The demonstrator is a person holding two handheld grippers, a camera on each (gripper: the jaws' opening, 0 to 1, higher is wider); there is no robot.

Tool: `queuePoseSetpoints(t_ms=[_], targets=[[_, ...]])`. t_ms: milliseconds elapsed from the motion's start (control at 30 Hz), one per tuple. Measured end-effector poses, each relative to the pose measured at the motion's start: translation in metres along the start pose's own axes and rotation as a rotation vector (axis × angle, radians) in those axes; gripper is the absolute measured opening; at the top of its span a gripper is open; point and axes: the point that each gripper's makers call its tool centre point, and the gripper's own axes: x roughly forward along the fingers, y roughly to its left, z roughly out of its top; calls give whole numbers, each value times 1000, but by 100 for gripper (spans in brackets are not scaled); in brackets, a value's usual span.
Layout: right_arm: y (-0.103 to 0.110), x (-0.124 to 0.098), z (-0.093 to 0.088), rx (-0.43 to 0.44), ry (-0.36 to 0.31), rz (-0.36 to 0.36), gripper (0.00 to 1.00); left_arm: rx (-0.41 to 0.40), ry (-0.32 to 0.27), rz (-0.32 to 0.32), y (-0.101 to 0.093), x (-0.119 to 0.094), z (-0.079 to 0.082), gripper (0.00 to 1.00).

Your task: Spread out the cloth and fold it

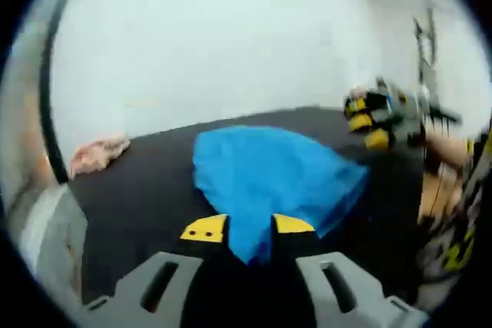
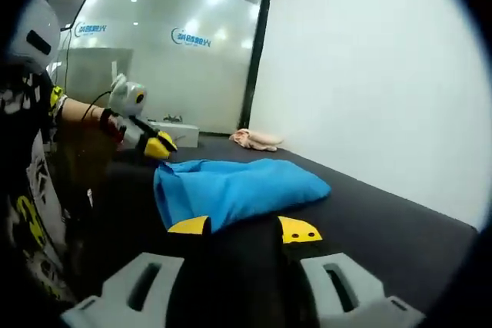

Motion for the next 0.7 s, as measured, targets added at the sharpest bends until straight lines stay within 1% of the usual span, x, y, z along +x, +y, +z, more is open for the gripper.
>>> queuePoseSetpoints(t_ms=[33, 67, 100, 133, 167, 267, 300, 333, 367, 400, 467, 500, 533, 567, 600, 633, 667, 700], targets=[[-1, -1, 2, 5, -11, -3, 31, -2, -3, 6, -2, 4, -2, 28], [-2, -1, 4, 14, -16, -6, 31, -29, -11, 1, -4, 10, -5, 26], [-4, -2, 5, 26, -22, -12, 31, -61, -10, 12, -2, 13, -6, 26], [-4, -3, 5, 29, -25, -14, 31, -89, -34, 21, 3, 15, -3, 25], [-5, -4, 6, 37, -31, -20, 31, -88, -28, 24, 4, 15, -4, 22], [-4, -6, 7, 45, -39, -20, 31, -91, -8, 46, 11, 13, -8, 4], [-4, -7, 6, 45, -36, -20, 31, -106, -3, 53, 14, 11, -9, 1], [-4, -7, 5, 44, -34, -24, 31, -137, -4, 54, 16, 9, -10, 1], [-5, -8, 4, 46, -34, -26, 31, -172, -24, 47, 16, 7, -7, 1], [-5, -7, 4, 51, -35, -27, 32, -205, -56, 42, 16, 3, -3, 1], [-5, -6, 3, 62, -39, -27, 32, -247, -89, 49, 20, -4, 1, 1], [-4, -6, 3, 64, -40, -25, 32, -280, -98, 65, 24, -8, 1, 1], [-3, -4, 3, 64, -40, -21, 32, -334, -115, 88, 31, -12, 0, 1], [-2, -3, 2, 62, -39, -18, 32, -363, -119, 104, 36, -15, -3, 1], [-1, -2, 2, 60, -38, -15, 32, -388, -109, 130, 42, -18, -9, 3], [1, -1, 2, 56, -37, -10, 32, -395, -72, 181, 52, -24, -22, 5], [3, 1, 2, 43, -31, 1, 32, -376, -39, 209, 57, -28, -31, 10], [6, 2, 1, 27, -25, 12, 32, -342, -20, 216, 59, -31, -38, 16]])
